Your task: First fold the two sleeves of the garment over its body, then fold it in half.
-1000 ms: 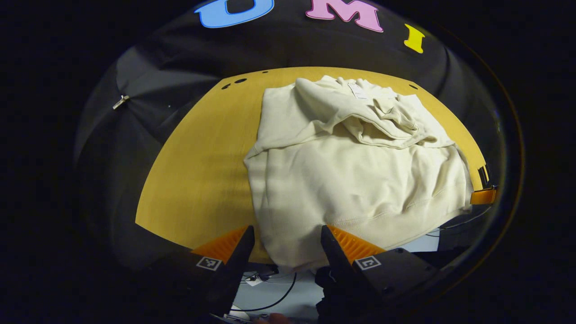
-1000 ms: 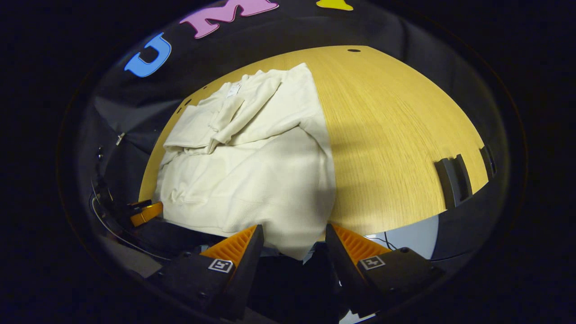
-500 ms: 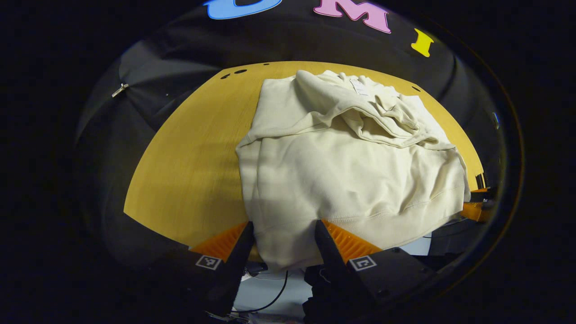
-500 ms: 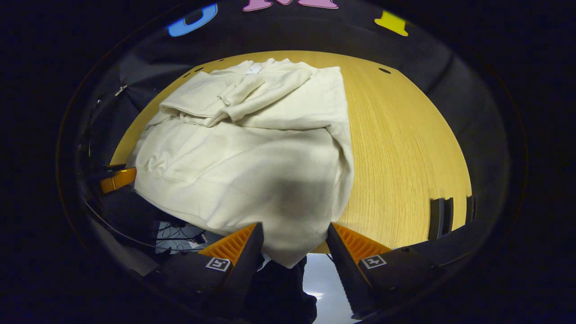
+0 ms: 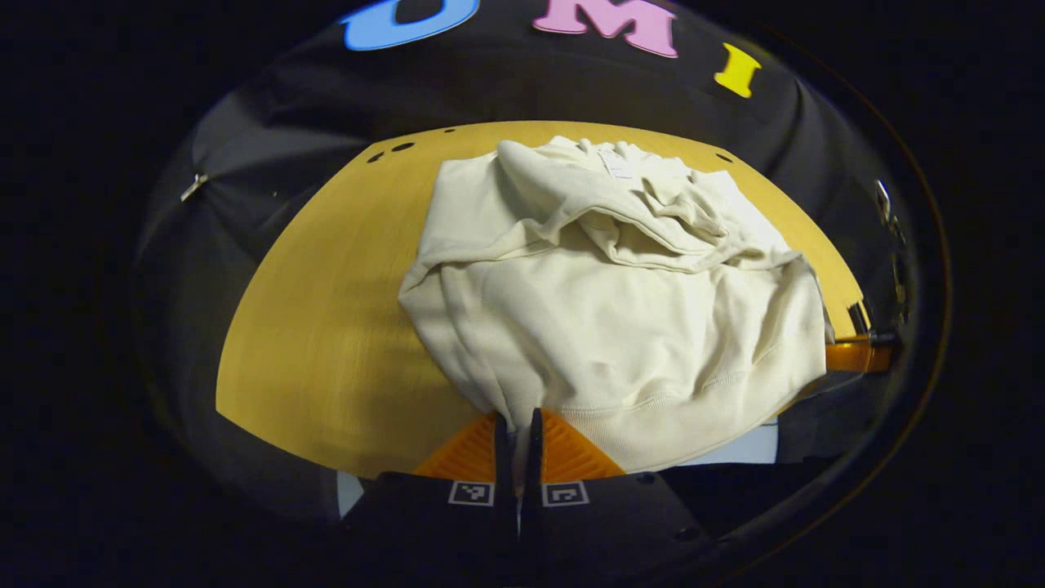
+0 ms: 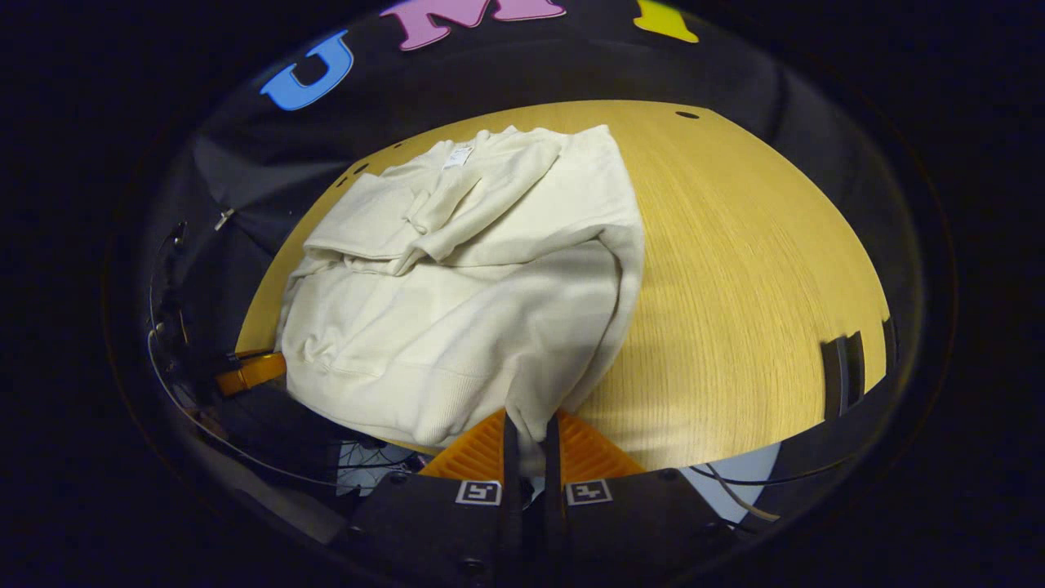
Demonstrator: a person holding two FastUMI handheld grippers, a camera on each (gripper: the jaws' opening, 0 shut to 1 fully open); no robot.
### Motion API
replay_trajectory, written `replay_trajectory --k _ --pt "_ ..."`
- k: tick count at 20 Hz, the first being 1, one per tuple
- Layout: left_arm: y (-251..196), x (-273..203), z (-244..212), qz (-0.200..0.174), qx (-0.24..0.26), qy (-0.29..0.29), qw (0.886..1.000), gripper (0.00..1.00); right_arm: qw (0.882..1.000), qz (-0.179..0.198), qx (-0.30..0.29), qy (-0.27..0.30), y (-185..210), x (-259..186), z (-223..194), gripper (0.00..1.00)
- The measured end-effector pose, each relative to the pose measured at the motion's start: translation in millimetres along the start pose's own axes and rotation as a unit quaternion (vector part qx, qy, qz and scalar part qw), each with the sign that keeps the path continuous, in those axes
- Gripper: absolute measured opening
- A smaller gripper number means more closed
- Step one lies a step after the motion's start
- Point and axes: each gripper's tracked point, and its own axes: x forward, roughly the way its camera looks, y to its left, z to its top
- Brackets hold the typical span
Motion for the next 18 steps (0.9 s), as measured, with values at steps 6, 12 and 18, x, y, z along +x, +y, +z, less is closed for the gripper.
replay_trajectory --k 6,12,18 --pt "3 -31 38 -0.013 -0.028 -0.04 0.999 0.06 0.995 0.034 0.055 -0.079 18 -39 52 0.14" --pt "7 -57 116 -0.027 -0.085 -0.099 0.991 0.06 0.979 0.07 0.11 -0.157 33 -62 126 0.14" --pt "5 -46 180 -0.03 -0.092 -0.14 0.985 0.06 0.968 0.078 0.124 -0.205 34 -61 187 0.13"
